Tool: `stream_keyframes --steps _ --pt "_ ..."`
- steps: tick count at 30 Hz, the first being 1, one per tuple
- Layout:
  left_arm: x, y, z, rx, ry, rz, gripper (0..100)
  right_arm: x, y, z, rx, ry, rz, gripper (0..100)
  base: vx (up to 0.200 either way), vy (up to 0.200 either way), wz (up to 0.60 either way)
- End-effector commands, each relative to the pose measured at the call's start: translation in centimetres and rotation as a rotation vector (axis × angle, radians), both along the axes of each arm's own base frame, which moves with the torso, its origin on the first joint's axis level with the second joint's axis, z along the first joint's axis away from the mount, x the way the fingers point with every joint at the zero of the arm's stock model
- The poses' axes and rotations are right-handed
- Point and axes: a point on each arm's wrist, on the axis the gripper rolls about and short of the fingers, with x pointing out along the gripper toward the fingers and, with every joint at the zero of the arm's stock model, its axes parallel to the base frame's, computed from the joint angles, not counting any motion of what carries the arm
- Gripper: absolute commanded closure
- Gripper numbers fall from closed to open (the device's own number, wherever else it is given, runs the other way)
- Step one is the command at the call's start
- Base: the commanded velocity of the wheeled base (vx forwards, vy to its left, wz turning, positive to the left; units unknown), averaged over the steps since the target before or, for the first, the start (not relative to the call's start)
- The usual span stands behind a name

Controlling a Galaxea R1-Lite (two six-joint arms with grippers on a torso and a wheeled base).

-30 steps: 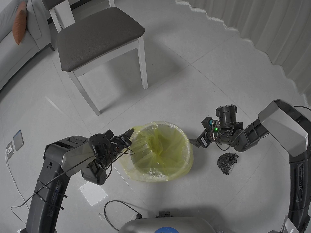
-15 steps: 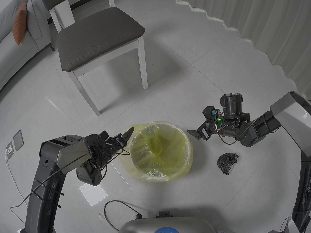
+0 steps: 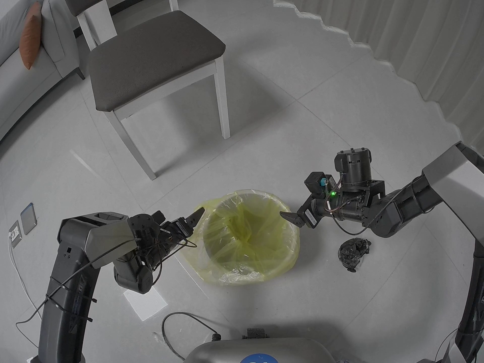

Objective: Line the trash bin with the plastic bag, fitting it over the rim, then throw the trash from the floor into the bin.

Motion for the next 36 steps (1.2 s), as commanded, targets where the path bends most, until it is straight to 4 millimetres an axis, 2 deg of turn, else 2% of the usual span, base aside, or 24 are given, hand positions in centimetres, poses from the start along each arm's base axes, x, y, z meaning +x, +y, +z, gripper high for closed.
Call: stream_keyframes --steps 1,4,8,13,16,21,24,27,30,31,32,36 --pt "-0.7 0.6 0.4 0.016 0.016 0.004 0 -0.8 0.7 0.2 -0.007 -0.001 0.025 0 0.0 0.0 0.0" --pt "-1.1 0.9 1.5 0.01 0.01 -0.007 0 -1.3 0.8 0.2 -0.012 0.005 0.037 0 0.0 0.0 0.0" --pt "-1.8 2.4 3.4 -0.001 0.021 -0.035 0 -1.6 0.9 0.1 -0.022 0.006 0.046 0 0.0 0.0 0.0" --pt "-2.4 4.6 2.8 0.0 0.148 -0.044 0 -1.8 1.1 -0.6 -0.03 0.024 0.052 0 0.0 0.0 0.0" --pt "-2.3 4.9 2.5 0.001 0.21 -0.044 0 -1.9 1.2 -0.7 -0.031 0.029 0.055 0 0.0 0.0 0.0" --pt "-1.7 5.0 2.7 -0.029 0.218 -0.028 0 -2.2 1.4 -0.4 -0.026 0.024 0.063 0 0.0 0.0 0.0" --pt "-1.6 5.5 2.6 -0.03 0.221 -0.014 0 -2.3 1.4 -0.2 -0.024 0.022 0.062 0 0.0 0.0 0.0" --pt "-1.7 6.9 2.3 -0.029 0.227 0.02 0 -2.8 1.3 0.4 -0.018 0.014 0.066 0 0.0 0.0 0.0" --pt "-1.8 7.1 2.5 -0.028 0.223 0.026 0 -3.0 1.4 0.7 -0.016 0.009 0.07 0 0.0 0.0 0.0" --pt "-2.6 8.2 4.6 -0.036 0.196 0.055 0 -3.7 1.3 1.1 -0.017 0.005 0.078 0 0.0 0.0 0.0" --pt "-2.9 8.4 5.5 -0.039 0.184 0.055 0 -3.7 1.3 1.2 -0.016 0.004 0.078 0 0.0 0.0 0.0" --pt "-4.3 7.9 7.4 -0.04 0.172 0.04 0 -3.8 1.4 1.3 -0.014 0.003 0.079 0 0.0 0.0 0.0"
